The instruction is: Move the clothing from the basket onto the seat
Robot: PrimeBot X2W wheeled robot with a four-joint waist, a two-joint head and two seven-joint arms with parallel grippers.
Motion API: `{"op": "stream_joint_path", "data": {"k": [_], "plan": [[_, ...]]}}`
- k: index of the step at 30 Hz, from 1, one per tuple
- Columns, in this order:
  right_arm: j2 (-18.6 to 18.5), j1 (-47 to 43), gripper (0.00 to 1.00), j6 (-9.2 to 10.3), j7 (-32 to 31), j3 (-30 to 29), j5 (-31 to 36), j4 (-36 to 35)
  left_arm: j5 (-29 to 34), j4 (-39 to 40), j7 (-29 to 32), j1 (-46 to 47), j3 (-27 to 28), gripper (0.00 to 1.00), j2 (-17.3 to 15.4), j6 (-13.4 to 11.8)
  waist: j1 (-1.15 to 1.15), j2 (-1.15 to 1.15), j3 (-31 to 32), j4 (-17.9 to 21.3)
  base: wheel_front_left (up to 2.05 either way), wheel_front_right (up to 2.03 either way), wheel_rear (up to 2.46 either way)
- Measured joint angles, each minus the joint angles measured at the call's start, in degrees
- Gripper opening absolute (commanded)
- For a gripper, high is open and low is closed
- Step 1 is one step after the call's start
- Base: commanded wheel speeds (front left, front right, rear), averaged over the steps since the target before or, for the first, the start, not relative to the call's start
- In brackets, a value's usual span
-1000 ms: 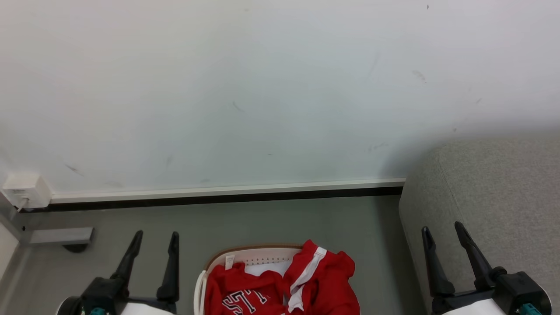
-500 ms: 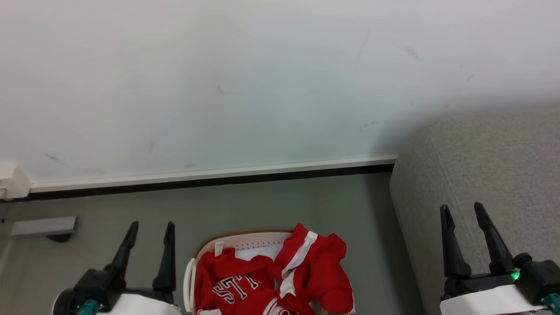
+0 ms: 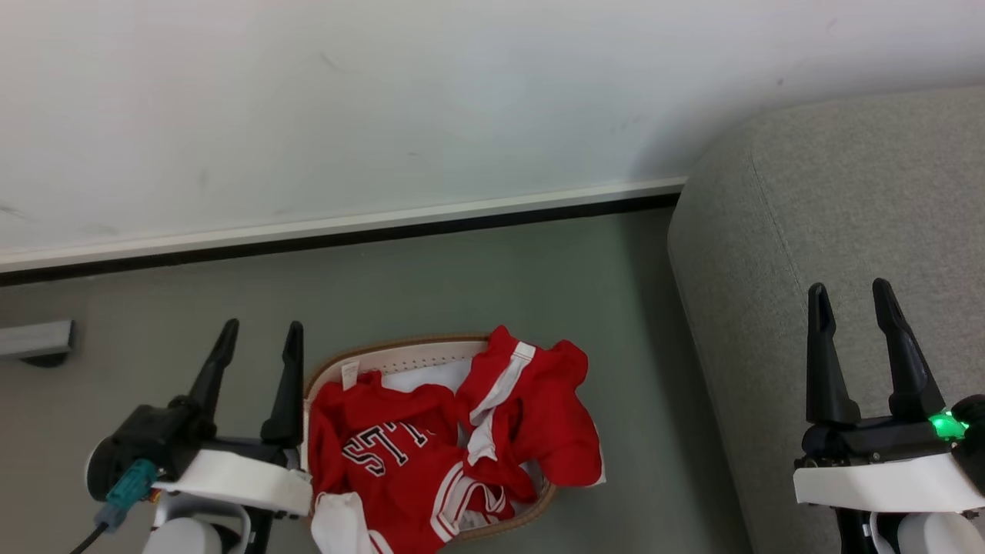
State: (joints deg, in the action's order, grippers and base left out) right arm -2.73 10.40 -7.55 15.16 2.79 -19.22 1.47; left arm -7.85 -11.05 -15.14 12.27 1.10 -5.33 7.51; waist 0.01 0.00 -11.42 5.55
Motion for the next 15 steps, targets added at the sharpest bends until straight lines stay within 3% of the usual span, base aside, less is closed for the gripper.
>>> {"op": "stream_joint_path", "data": {"k": [15], "plan": [[0.0, 4.5, 1.0, -0.01, 0.0, 1.0, -0.7, -5.7, -6.3, -15.4, 0.0, 10.3, -9.7, 1.0, -6.7, 0.0, 0.01, 0.0, -11.3, 4.4, 0.0, 0.0, 0.0]]}}
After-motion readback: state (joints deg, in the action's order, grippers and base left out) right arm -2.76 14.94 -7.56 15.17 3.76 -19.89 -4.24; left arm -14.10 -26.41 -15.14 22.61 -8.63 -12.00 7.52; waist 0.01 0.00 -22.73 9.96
